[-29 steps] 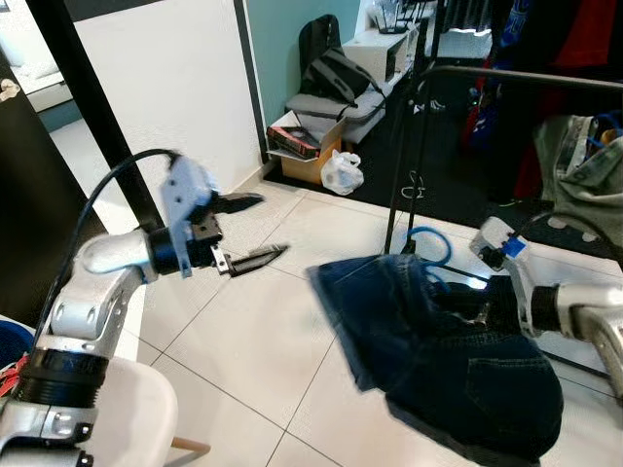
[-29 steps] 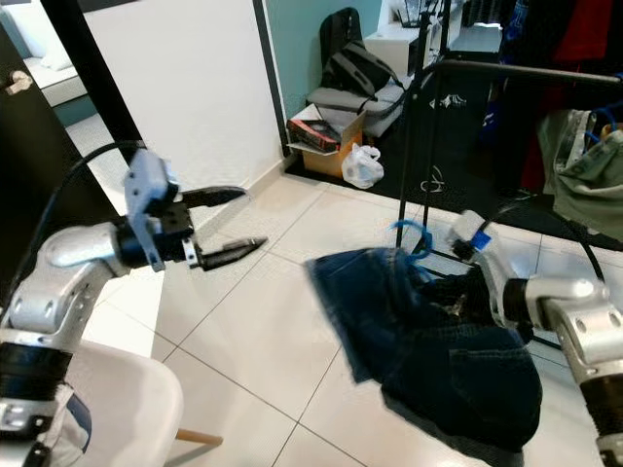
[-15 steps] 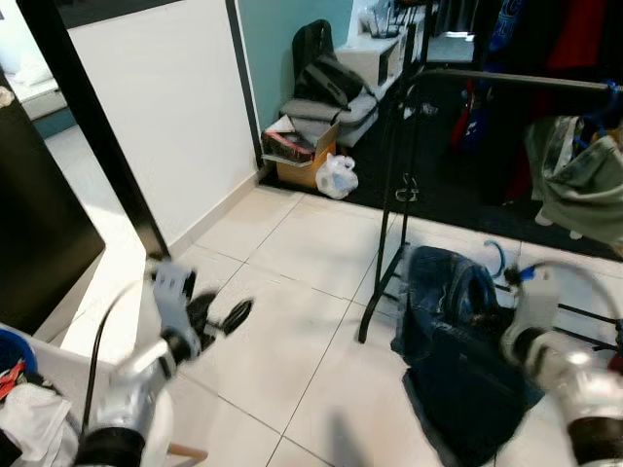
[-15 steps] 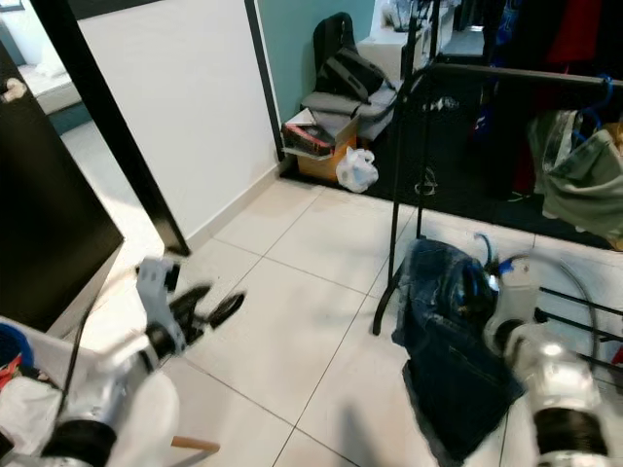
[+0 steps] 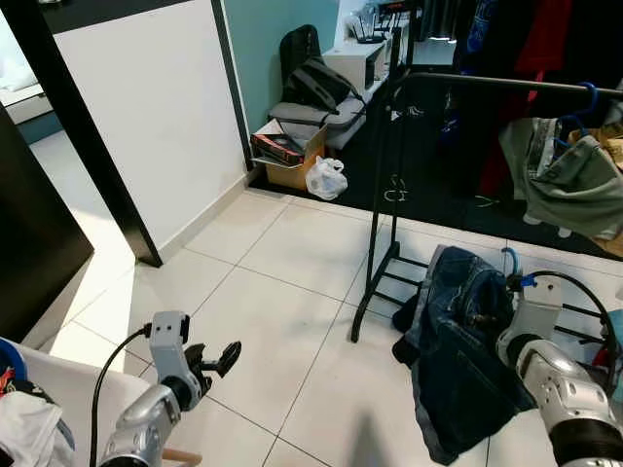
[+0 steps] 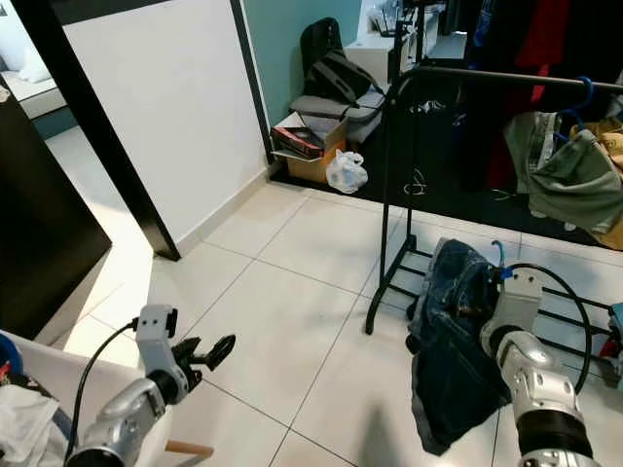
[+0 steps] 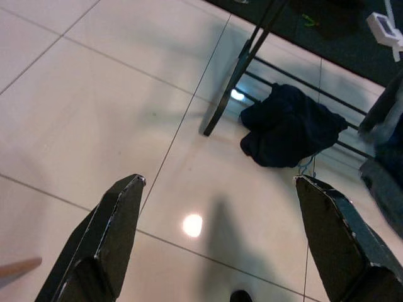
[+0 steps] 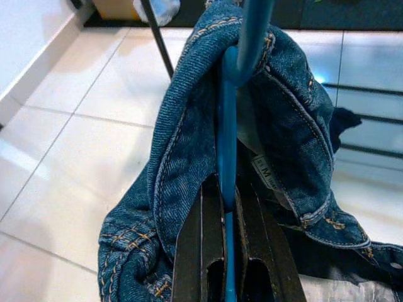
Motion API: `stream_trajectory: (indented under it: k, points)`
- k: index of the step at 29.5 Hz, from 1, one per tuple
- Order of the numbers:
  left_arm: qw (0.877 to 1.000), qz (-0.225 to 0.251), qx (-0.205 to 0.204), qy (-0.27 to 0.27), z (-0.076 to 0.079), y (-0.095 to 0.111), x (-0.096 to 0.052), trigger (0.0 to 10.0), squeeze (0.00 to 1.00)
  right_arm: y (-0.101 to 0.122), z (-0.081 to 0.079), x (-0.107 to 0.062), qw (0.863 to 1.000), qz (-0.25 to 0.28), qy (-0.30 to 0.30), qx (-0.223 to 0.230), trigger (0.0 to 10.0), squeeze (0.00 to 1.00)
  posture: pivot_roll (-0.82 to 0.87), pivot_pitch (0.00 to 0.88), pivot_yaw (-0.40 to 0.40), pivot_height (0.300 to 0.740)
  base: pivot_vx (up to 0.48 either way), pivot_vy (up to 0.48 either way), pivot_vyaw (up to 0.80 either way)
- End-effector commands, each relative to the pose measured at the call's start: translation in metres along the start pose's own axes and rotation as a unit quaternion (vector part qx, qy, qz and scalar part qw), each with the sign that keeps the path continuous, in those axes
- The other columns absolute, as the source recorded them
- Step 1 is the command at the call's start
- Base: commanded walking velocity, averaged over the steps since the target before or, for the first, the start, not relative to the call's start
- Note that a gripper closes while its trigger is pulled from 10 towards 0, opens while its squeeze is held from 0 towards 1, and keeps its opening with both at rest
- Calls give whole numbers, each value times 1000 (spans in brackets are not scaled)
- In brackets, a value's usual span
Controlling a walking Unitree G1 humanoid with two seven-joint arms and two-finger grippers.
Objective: Hang hanger
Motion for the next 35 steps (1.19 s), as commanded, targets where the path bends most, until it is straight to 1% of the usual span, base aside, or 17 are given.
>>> stream_trajectory:
  k: [1,6,9,11,12,15,17,19,23,24,27,28,30,31,32,34,35]
  points:
    - [1000,-15,2,9,-1,-12,-3,10000,0,19,-9,3,999,44,9,4,10000,0,-120,0,56,740,0,0,0]
    - [1000,-18,3,12,0,-16,-2,10000,0,31,-12,6,998,68,3,8,10000,0,-121,0,56,740,129,0,0]
    - [1000,-21,4,16,0,-19,-2,10000,0,54,-14,7,995,103,-2,10,10000,0,-118,0,54,740,270,0,0]
    - [1000,-21,4,16,0,-19,-2,10000,0,54,-14,7,995,103,-2,10,10000,0,-118,0,54,740,244,0,0]
    - [1000,-22,4,16,0,-21,-2,10000,0,61,-13,7,994,112,-3,8,10000,0,-118,0,53,740,368,0,0]
    - [1000,-24,4,16,0,-22,-3,10000,0,67,-14,7,993,119,-3,5,10000,0,-118,0,53,740,370,0,0]
    - [999,-29,4,19,-1,-26,-4,10000,0,79,-20,7,991,134,6,-1,10000,0,-116,0,51,740,375,0,-400]
    - [999,-29,4,19,-1,-26,-4,10000,0,79,-20,7,991,134,6,-1,10000,0,-116,0,51,740,375,0,0]
    - [999,-31,5,21,-1,-27,-4,10000,0,89,-28,7,989,147,20,-3,10000,0,-113,0,49,740,372,0,0]
    - [999,-28,5,22,-1,-26,-3,10000,0,95,-35,6,988,153,34,-14,10000,0,-112,0,48,740,375,0,0]
    - [999,-26,5,23,-1,-25,-3,10000,0,99,-39,6,987,156,43,-24,10000,0,-112,0,48,740,375,0,0]
    - [999,-25,6,23,-1,-24,-2,10000,0,106,-41,5,985,162,42,-34,10000,0,-111,0,48,740,375,0,0]
    - [999,-25,6,23,-1,-24,-2,10000,0,106,-41,5,985,162,42,-34,10000,0,-111,0,48,740,375,0,0]
    - [999,-24,6,23,-2,-24,-2,10000,0,113,-40,5,985,166,30,-46,10000,0,-111,0,48,740,371,0,0]
    - [999,-23,7,23,-2,-24,-2,10000,0,119,-35,4,984,170,12,-46,10000,0,-111,0,48,740,375,0,-800]
    - [999,-23,7,23,-2,-24,-2,10000,0,119,-35,4,984,170,12,-46,10000,0,-111,0,48,740,375,0,-800]
    - [999,-23,7,23,-2,-24,-2,10000,0,123,-32,4,984,172,0,-44,10000,0,-111,0,48,740,375,0,-800]
Point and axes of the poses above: a point about 5 cm out from each wrist's last joint towards the gripper, its own x axis pointing out of the wrist towards the gripper, its own y axis along the axis of the wrist's last joint, z = x × y, the point moved 4 cm from there along x, pointing out of the wrist towards the gripper, and after that the axes turned 9 degrees about x, right-handed, at the moved point
